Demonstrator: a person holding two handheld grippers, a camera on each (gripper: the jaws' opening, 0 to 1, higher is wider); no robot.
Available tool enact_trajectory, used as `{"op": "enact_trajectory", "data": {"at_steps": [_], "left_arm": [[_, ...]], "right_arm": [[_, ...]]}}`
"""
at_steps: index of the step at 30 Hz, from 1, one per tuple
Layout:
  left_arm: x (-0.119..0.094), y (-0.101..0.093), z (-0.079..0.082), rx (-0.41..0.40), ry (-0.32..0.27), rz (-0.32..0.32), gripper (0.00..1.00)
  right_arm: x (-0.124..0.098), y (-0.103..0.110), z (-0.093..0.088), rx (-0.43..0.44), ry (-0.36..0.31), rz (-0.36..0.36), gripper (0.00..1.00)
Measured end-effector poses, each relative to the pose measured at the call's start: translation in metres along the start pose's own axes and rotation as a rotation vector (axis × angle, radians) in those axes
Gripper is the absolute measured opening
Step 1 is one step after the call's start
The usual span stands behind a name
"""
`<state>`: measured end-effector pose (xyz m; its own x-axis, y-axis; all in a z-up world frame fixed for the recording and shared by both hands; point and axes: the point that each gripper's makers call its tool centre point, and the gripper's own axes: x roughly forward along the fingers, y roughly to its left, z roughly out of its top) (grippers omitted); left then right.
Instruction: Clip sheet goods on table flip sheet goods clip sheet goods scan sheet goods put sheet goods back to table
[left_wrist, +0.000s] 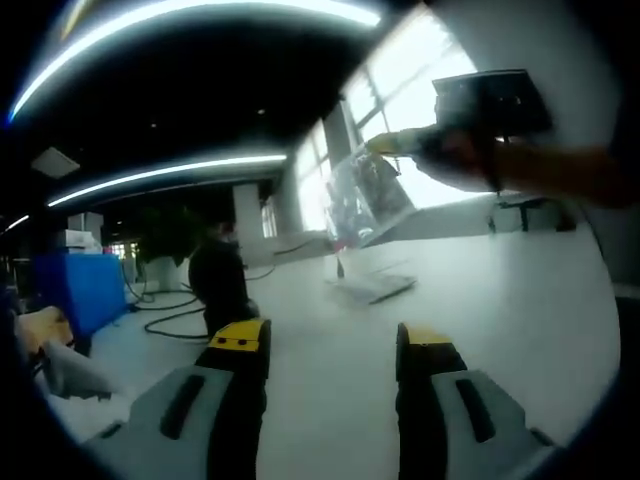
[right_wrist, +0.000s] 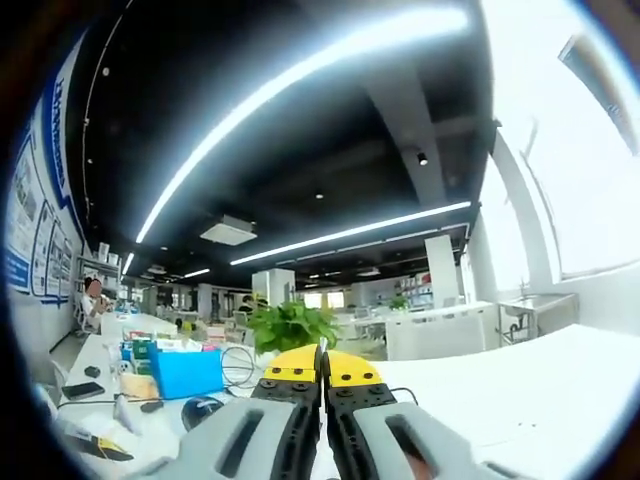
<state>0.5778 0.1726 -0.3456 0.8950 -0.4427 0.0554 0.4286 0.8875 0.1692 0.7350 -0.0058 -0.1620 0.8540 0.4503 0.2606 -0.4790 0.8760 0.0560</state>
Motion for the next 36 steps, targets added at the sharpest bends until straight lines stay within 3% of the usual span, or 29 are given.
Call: {"op": "enact_trajectory", "data": {"at_steps": [23, 36], "left_arm": [[-0.001, 0.01, 0.0, -0.046, 0.0, 0.041, 0.43], [-0.001, 0.009, 0.001, -0.047, -0.009, 0.039, 0.43]], "right_arm": [[0.066, 0.031, -0.027, 0.011, 0.009, 0.019, 0.0], [0.078, 0.044, -0.028, 0.0, -0.005, 0.011, 0.0]]}}
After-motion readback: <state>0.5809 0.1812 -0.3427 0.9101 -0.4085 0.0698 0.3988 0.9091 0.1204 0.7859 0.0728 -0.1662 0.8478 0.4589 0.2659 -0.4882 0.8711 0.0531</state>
